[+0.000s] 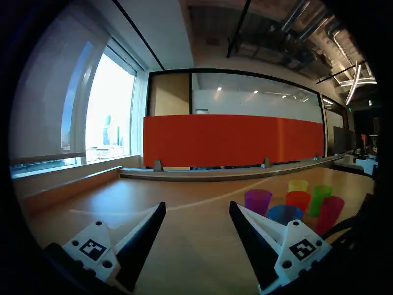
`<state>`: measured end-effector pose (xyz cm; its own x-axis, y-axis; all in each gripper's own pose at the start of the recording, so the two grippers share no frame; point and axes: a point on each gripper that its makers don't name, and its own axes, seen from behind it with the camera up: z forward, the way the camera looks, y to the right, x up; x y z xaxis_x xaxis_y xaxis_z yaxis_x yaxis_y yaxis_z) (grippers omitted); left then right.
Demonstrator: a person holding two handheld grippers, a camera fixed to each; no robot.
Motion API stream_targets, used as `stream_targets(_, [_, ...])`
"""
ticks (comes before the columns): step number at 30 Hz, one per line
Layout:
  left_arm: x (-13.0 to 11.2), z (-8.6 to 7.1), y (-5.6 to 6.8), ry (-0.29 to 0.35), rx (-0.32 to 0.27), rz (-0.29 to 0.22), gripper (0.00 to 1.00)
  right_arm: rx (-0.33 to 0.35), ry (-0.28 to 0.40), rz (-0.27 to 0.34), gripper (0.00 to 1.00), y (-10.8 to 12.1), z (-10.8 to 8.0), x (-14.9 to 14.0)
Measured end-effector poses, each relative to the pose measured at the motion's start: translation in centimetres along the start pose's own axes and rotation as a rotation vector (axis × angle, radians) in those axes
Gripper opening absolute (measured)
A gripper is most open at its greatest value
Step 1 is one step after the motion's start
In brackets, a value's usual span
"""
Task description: Pour water
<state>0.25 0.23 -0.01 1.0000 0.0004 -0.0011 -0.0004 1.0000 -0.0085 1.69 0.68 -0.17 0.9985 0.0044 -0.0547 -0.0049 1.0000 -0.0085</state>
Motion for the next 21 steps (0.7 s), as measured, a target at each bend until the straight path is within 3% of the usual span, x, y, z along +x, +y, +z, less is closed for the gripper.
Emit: stream_targets(21, [0.0,0.0,0.0,0.000,0.000,0.000,0.96,0.002,-0.054,-0.007,0.99,-0.6,0.2,-1.5])
